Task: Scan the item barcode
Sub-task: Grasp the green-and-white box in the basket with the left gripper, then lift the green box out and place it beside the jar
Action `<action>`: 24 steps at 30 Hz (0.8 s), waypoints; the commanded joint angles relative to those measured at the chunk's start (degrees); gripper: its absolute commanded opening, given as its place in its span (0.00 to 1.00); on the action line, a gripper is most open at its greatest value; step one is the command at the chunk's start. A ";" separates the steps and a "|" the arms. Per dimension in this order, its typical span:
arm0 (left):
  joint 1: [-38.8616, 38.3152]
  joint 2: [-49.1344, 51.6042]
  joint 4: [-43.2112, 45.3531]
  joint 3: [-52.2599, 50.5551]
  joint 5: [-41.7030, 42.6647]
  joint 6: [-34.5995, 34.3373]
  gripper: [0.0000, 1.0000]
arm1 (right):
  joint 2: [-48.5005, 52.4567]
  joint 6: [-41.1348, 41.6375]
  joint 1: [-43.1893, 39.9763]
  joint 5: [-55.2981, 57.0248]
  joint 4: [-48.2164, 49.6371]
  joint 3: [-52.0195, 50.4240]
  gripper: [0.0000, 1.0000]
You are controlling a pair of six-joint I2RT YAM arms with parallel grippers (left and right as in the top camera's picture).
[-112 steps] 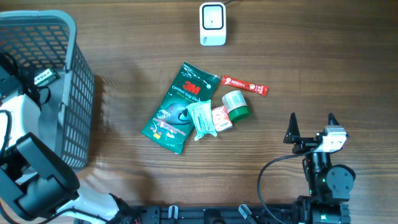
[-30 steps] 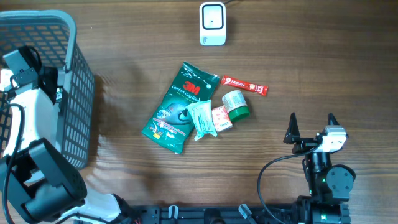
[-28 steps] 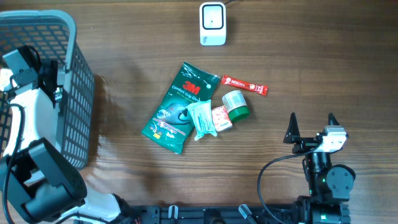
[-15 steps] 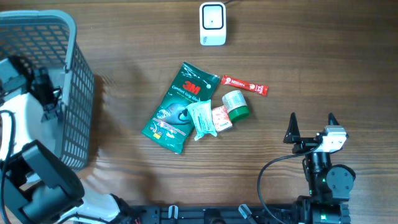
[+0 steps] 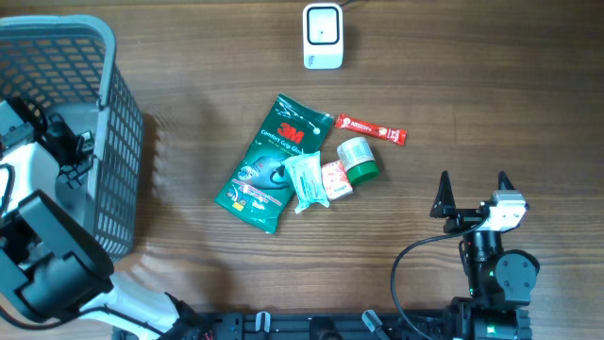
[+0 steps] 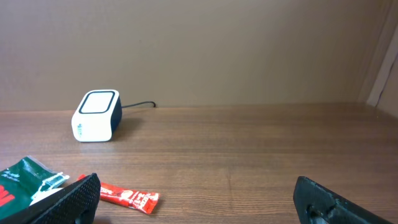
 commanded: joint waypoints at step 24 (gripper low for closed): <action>0.00 -14.16 -0.70 1.09 1.81 9.90 0.29 | -0.35 -0.98 0.02 0.55 0.13 -0.04 1.00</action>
